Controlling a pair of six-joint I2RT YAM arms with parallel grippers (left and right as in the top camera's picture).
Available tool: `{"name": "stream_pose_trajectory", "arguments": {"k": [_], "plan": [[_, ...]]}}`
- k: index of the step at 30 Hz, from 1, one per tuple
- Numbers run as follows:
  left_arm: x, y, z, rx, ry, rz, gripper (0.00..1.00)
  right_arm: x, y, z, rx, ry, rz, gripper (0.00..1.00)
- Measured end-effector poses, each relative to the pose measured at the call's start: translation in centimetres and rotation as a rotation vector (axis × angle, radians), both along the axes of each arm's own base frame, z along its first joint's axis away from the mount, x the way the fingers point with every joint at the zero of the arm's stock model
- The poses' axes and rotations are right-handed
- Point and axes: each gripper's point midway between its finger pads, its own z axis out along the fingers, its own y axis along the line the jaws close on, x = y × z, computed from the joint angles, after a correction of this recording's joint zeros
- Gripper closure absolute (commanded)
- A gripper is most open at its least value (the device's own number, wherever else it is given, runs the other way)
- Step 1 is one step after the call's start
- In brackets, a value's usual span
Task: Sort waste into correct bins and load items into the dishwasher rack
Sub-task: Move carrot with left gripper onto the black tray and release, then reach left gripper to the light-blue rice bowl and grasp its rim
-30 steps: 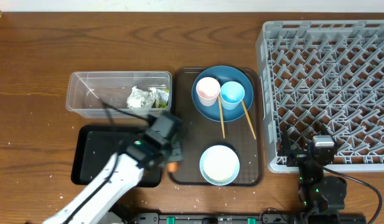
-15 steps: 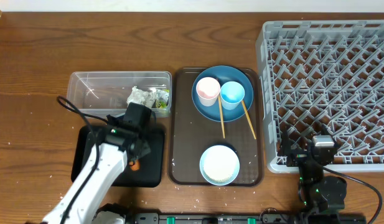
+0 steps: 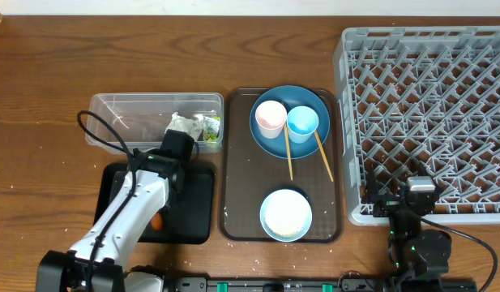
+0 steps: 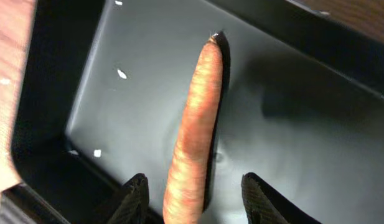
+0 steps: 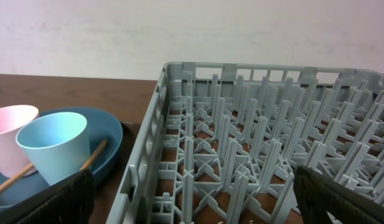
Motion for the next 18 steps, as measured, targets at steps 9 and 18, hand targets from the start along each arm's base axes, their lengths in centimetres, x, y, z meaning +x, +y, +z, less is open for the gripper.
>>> {"name": "stream_pose_trajectory", "arguments": {"k": [9,18], "plan": [[2.5,-3.3,4.1,-0.188,-0.089,-0.05,0.5,0.0,0.0,0.0,0.0,0.0,0.0,0.01],[1.0,-12.0,6.5,-0.508,-0.115,-0.275,0.51,0.0,0.0,0.0,0.0,0.0,0.0,0.01]]}}
